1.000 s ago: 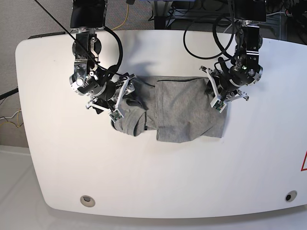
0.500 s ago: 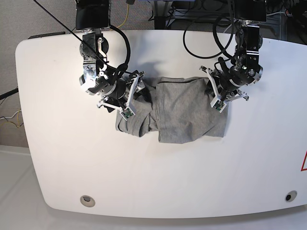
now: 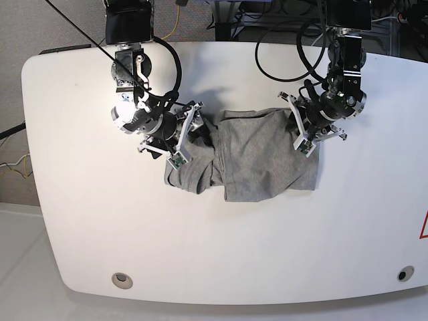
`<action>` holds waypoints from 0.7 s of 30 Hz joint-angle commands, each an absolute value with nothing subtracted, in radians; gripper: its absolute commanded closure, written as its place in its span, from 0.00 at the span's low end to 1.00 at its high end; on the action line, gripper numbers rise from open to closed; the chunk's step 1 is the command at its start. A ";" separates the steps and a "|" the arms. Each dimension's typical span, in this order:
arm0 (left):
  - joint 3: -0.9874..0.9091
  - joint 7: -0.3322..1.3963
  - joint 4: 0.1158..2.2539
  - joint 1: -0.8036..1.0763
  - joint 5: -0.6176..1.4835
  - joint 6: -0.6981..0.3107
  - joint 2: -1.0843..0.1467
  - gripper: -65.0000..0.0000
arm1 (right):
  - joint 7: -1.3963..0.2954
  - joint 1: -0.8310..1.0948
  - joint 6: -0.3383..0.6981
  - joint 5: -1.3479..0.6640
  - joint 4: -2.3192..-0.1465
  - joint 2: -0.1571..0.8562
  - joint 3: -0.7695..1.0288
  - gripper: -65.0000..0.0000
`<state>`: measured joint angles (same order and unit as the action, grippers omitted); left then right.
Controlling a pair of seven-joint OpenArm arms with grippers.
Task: Fold the T-shirt properly
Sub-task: 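Grasp the bundle edge with the right gripper beside the left gripper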
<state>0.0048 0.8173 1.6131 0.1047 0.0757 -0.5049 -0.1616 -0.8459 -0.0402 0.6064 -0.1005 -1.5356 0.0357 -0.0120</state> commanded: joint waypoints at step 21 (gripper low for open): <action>0.010 0.880 1.606 0.117 0.050 -0.516 -0.165 0.78 | -0.852 -0.045 0.611 -0.101 -1.535 0.065 0.054 0.99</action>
<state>0.0048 0.8173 1.6131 0.1047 0.0757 -0.5049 -0.1616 -0.8307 -0.0376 0.6109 -0.1123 -1.5291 0.0589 0.0467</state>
